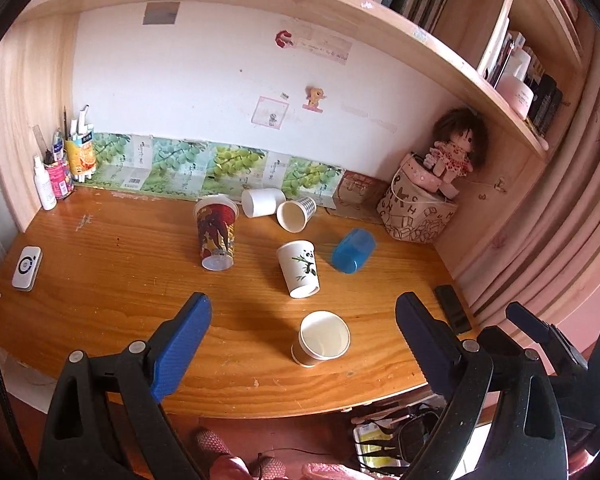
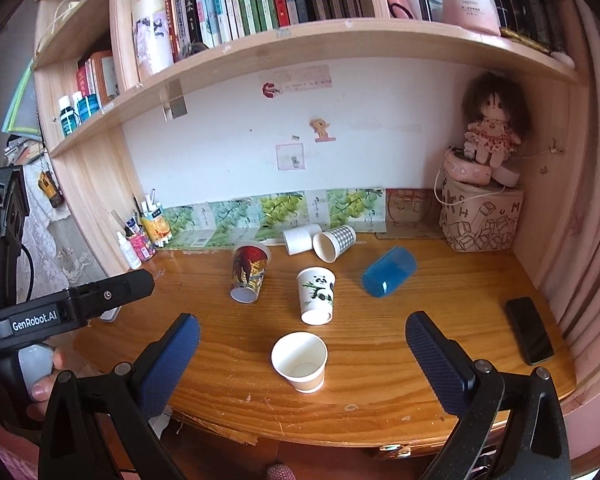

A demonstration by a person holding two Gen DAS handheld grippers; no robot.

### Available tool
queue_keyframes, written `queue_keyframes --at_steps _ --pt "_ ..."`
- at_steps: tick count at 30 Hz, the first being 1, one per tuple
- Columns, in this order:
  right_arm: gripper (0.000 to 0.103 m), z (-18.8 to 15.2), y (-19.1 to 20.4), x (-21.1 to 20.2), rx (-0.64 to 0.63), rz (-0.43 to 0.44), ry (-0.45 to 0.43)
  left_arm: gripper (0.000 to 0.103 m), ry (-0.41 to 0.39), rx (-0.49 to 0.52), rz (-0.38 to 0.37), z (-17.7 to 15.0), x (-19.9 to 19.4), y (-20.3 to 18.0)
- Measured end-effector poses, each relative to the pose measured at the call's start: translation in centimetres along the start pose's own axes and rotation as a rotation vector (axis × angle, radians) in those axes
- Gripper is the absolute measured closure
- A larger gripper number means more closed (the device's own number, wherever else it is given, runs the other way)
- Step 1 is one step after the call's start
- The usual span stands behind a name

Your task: Flip cup upright

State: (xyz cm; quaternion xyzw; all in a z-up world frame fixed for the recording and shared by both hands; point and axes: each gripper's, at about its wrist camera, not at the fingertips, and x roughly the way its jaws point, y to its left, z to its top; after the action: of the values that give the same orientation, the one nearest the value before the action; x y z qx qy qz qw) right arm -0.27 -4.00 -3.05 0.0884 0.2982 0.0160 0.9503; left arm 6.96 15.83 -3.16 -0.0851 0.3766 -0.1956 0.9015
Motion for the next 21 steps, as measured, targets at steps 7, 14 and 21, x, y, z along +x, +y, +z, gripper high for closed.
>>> queue_keyframes --at_steps 7,14,21 --pt "0.000 1.5 0.4 -3.7 0.067 0.068 -0.109 0.004 -0.103 -0.052 0.056 0.9 -4.4 -0.7" --pt "0.000 2.0 0.2 -5.1 0.091 0.065 -0.162 0.001 -0.282 0.021 0.258 0.7 -7.2 -2.8" --pt "0.000 1.2 -0.4 -6.2 0.156 0.081 -0.165 0.001 -0.360 0.106 0.324 0.0 -8.3 -4.2"
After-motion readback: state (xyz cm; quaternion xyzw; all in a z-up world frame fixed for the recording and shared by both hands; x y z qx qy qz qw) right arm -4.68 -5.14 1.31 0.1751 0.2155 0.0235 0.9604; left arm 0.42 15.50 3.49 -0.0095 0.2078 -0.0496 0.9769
